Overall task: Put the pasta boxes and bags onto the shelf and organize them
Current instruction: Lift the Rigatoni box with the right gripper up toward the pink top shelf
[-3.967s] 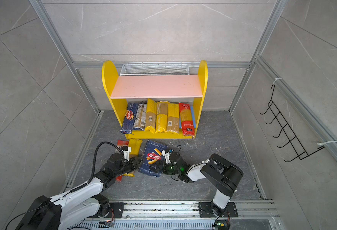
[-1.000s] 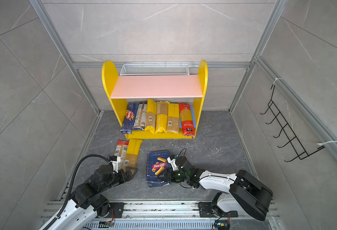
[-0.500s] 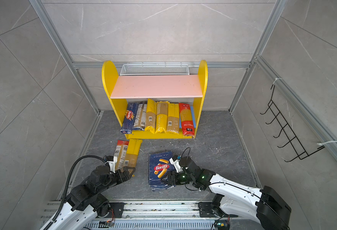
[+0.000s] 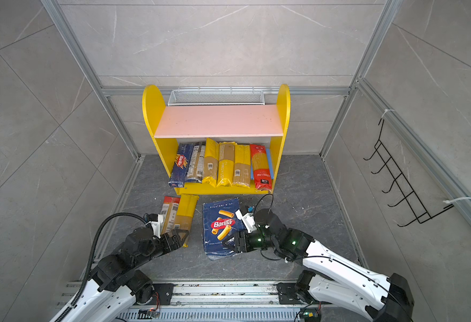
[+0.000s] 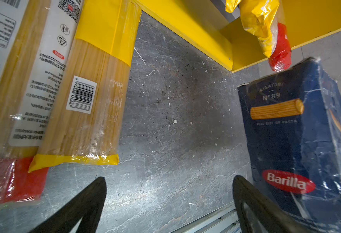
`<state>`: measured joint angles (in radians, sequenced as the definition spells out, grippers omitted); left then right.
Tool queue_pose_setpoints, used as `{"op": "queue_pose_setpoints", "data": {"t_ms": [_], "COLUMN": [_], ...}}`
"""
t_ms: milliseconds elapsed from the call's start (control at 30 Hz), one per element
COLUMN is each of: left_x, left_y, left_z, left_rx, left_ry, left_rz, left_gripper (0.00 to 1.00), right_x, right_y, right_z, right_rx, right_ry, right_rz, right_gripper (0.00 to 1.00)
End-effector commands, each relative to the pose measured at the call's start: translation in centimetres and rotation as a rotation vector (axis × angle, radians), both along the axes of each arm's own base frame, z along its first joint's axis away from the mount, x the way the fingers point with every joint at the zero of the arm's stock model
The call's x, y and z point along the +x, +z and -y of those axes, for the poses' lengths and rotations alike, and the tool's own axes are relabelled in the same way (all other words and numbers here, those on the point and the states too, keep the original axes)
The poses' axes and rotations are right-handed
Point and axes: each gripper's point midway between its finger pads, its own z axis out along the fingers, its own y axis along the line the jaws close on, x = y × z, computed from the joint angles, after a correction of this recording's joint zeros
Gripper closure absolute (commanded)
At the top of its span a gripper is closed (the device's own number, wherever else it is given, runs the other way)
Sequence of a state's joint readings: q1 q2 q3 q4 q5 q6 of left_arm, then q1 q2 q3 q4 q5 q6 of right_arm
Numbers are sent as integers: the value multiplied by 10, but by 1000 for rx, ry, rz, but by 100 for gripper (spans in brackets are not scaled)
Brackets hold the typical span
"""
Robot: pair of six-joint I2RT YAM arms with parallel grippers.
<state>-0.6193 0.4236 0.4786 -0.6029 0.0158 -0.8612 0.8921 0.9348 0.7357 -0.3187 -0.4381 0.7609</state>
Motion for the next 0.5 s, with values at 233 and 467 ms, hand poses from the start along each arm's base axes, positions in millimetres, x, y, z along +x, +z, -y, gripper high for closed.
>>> {"op": "queue_pose_setpoints", "data": {"t_ms": [233, 467], "left_x": [15, 26], "left_y": [36, 38], "left_z": [3, 8], "left_rx": [42, 109], "left_ry": [-13, -36], "left_rz": [94, 70], "left_gripper": [0, 0], "right_x": [9, 18], "right_y": [110, 155], "right_z": [-14, -23], "right_rx": [159, 174], "right_ry": [49, 51], "right_rz": [234, 294], "right_gripper": [72, 72]}}
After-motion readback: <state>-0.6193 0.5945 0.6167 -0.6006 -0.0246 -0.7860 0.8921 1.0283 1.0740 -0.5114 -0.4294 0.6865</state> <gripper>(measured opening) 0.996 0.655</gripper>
